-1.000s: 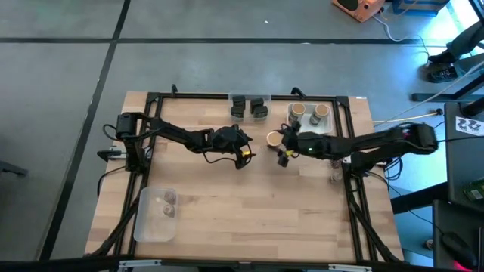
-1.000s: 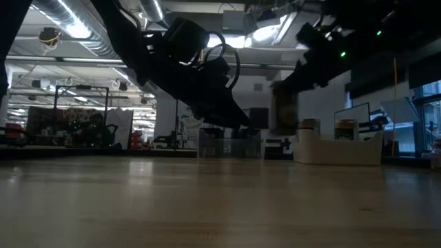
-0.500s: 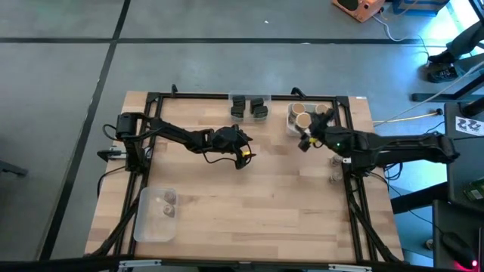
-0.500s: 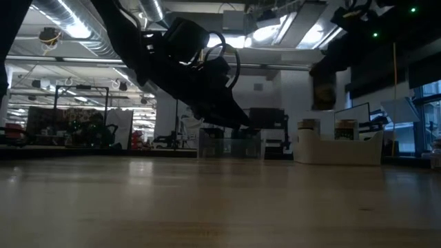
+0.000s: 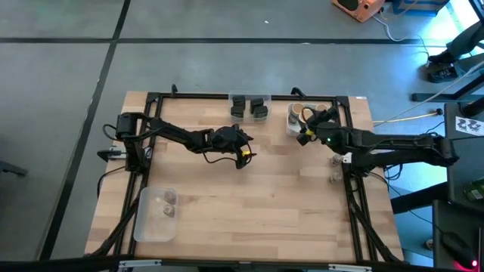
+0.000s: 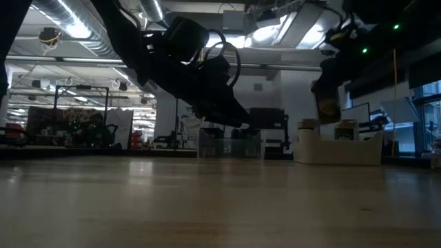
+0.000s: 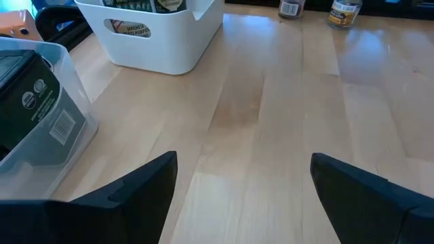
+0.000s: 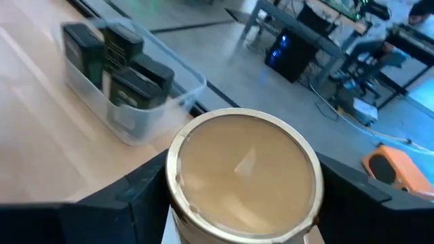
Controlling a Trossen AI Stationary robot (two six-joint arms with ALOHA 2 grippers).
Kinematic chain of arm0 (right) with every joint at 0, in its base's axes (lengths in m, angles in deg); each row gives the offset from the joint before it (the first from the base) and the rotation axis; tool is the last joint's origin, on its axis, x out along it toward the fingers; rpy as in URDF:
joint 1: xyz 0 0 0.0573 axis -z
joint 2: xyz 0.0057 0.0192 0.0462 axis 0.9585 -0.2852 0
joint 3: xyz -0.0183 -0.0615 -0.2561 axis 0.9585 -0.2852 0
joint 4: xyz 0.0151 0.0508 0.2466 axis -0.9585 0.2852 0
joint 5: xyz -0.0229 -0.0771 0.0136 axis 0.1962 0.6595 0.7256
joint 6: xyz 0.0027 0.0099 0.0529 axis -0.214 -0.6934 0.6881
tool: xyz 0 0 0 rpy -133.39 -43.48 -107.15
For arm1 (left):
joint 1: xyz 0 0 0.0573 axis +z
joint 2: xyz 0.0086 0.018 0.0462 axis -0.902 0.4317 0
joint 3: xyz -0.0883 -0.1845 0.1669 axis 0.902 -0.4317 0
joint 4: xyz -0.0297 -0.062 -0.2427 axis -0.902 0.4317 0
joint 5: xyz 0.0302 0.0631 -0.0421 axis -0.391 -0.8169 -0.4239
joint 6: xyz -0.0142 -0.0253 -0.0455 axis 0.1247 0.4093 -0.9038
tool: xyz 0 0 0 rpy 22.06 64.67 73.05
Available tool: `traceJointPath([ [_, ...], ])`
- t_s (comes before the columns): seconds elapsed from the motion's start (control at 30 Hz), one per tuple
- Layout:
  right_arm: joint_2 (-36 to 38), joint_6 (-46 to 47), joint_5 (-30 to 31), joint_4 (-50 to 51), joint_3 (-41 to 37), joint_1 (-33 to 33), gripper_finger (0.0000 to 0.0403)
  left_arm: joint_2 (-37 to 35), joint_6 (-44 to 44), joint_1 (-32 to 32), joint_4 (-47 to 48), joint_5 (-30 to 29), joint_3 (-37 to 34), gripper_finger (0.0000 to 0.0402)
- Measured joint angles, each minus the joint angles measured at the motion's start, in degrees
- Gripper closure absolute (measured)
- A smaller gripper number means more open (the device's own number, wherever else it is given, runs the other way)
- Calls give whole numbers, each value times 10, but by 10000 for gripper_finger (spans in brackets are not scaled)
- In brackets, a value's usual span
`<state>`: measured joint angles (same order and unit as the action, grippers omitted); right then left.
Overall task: Sort spices by type
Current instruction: Put the brown seasoning bottle into the white bin
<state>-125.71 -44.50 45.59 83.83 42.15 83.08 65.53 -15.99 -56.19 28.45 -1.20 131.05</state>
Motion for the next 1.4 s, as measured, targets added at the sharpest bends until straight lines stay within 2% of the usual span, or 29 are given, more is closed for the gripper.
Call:
traceJointPath([
  [0.37, -93, 11, -84, -61, 0, 66, 123, 0, 0, 0, 1, 0, 0, 82],
  [0.57, -146, 17, -76, -93, 0, 66, 123, 0, 0, 0, 3, 0, 0, 82],
  [0.97, -222, 130, -63, -119, 0, 66, 123, 0, 0, 0, 3, 0, 0, 82],
  [1.4, -260, 130, -38, -125, 0, 65, 111, 0, -12, 0, 2, 0, 0, 82],
])
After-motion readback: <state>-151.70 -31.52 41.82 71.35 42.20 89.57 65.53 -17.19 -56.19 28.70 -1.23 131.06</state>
